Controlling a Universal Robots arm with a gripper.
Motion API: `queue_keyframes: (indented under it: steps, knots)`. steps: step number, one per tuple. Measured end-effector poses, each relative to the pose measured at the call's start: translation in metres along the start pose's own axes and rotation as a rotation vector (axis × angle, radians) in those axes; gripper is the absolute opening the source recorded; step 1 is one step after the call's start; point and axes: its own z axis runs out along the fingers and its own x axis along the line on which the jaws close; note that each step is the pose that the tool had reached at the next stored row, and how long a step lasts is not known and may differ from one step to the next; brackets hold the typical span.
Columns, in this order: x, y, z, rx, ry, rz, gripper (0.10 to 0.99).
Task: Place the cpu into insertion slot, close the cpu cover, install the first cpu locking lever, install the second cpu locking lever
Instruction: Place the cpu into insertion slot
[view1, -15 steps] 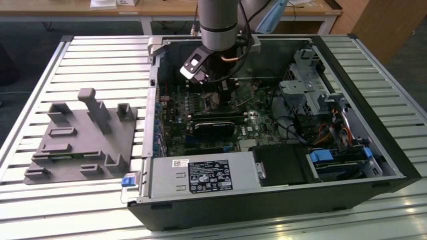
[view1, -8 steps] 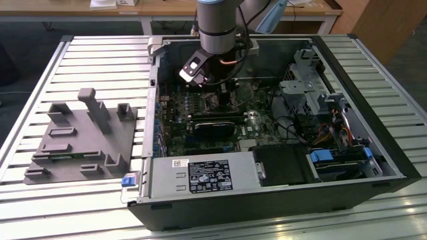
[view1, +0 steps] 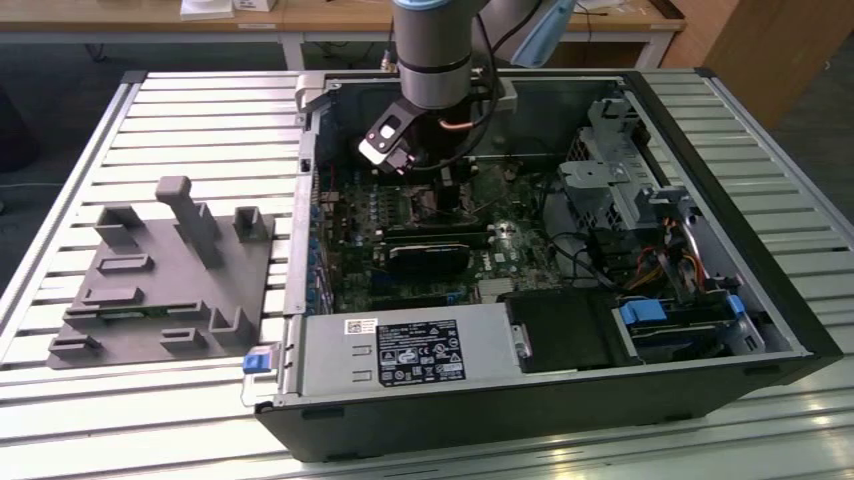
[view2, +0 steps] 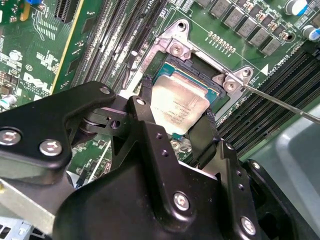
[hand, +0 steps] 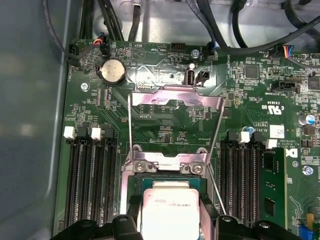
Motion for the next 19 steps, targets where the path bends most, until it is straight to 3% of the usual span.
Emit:
queue_keyframes:
  steps: [19]
  knots:
    - [0.0009, 0.0007, 0.0033, 0.003, 0.0000, 0.000, 0.541]
